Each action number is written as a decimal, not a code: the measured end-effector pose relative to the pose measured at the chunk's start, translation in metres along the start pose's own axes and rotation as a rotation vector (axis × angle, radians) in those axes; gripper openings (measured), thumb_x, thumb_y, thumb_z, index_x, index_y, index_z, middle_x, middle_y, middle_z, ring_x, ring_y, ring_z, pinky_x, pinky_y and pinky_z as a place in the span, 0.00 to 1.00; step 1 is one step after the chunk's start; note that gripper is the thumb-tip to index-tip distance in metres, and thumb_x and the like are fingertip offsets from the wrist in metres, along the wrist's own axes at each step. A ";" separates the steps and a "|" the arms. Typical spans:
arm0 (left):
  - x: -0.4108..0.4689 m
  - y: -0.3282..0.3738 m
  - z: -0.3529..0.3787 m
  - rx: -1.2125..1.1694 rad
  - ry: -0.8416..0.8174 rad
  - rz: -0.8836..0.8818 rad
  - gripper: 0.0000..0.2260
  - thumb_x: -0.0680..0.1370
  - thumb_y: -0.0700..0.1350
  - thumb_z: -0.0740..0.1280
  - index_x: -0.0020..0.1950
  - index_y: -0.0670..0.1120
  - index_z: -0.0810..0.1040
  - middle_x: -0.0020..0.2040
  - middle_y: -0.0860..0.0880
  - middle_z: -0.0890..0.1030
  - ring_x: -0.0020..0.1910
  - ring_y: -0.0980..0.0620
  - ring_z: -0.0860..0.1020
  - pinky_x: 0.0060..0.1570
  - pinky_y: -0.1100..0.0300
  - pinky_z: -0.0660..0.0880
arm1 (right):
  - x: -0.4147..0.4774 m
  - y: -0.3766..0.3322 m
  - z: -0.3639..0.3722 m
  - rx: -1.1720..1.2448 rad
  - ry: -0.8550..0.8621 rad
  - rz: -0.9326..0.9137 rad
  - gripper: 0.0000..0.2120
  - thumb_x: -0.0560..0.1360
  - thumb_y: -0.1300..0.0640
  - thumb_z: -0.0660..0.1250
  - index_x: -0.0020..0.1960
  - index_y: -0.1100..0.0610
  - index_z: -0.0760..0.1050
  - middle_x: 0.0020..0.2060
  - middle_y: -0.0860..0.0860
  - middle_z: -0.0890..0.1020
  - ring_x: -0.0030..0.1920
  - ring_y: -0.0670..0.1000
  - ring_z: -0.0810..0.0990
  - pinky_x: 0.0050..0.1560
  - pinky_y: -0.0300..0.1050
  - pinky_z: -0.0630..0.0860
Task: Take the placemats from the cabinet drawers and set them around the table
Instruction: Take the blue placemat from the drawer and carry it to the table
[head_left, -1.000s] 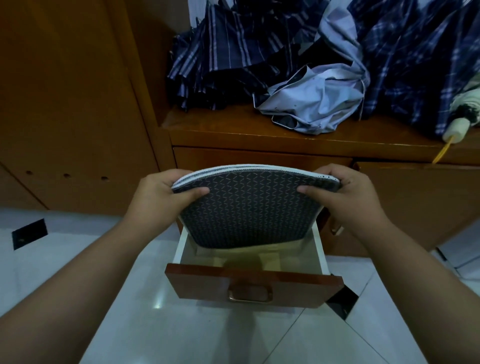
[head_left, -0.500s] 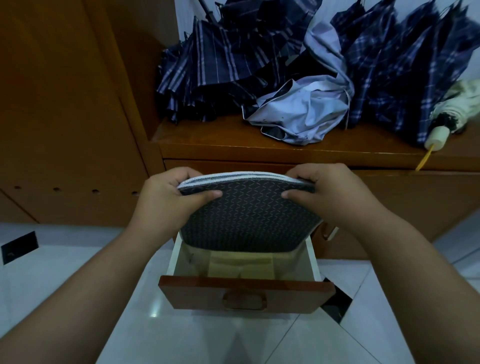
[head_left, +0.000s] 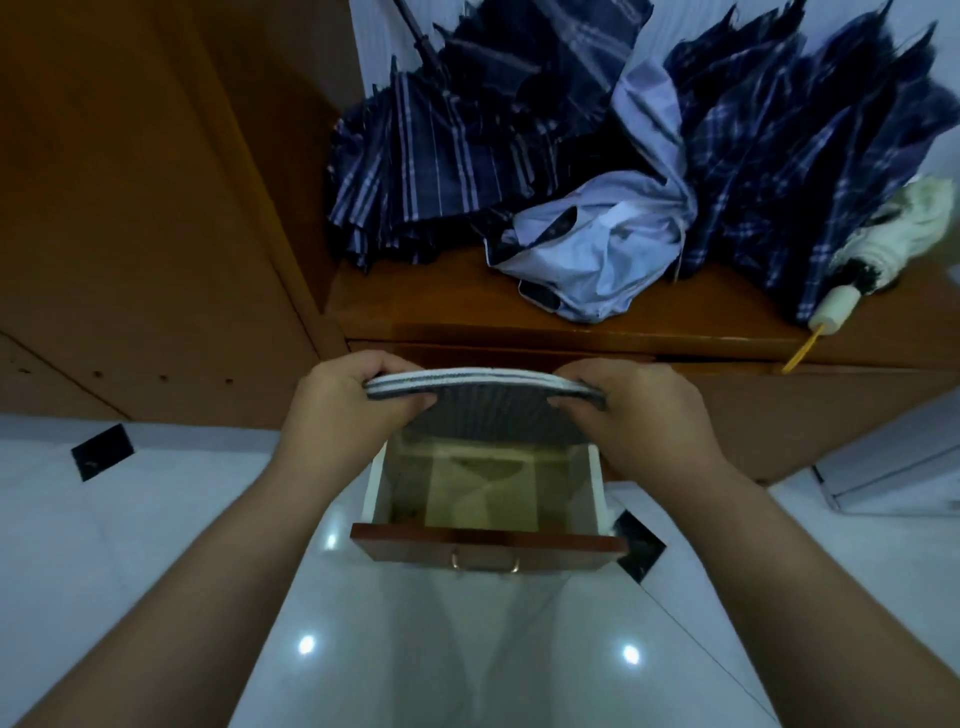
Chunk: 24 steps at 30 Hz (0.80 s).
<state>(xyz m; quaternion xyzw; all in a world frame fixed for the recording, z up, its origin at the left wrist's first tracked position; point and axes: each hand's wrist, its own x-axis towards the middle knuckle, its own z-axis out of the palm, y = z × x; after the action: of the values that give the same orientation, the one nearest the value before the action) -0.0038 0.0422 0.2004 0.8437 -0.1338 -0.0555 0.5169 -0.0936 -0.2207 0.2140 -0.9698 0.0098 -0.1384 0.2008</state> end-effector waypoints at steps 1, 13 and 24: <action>-0.006 0.017 -0.011 -0.016 -0.012 -0.029 0.08 0.71 0.47 0.79 0.44 0.58 0.86 0.41 0.58 0.85 0.42 0.58 0.82 0.37 0.64 0.78 | 0.000 -0.009 -0.018 0.000 -0.005 0.008 0.07 0.76 0.49 0.72 0.54 0.41 0.83 0.40 0.41 0.85 0.39 0.44 0.79 0.34 0.40 0.71; -0.040 0.300 -0.158 -0.154 -0.255 -0.668 0.18 0.72 0.74 0.60 0.44 0.66 0.84 0.53 0.58 0.77 0.53 0.57 0.76 0.51 0.53 0.74 | 0.029 -0.136 -0.293 -0.064 0.100 -0.018 0.14 0.68 0.59 0.71 0.52 0.48 0.86 0.40 0.47 0.86 0.39 0.49 0.81 0.36 0.40 0.74; -0.050 0.410 -0.202 -0.957 -0.357 -1.056 0.23 0.73 0.37 0.71 0.69 0.44 0.77 0.58 0.38 0.83 0.51 0.39 0.85 0.36 0.54 0.84 | 0.030 -0.194 -0.407 0.010 0.255 -0.090 0.12 0.71 0.65 0.75 0.53 0.56 0.86 0.50 0.49 0.87 0.51 0.48 0.84 0.56 0.41 0.74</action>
<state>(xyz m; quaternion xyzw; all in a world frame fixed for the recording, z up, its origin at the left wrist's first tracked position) -0.0741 0.0533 0.6550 0.4561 0.2471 -0.4860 0.7034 -0.1825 -0.2017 0.6566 -0.9427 -0.0093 -0.2693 0.1965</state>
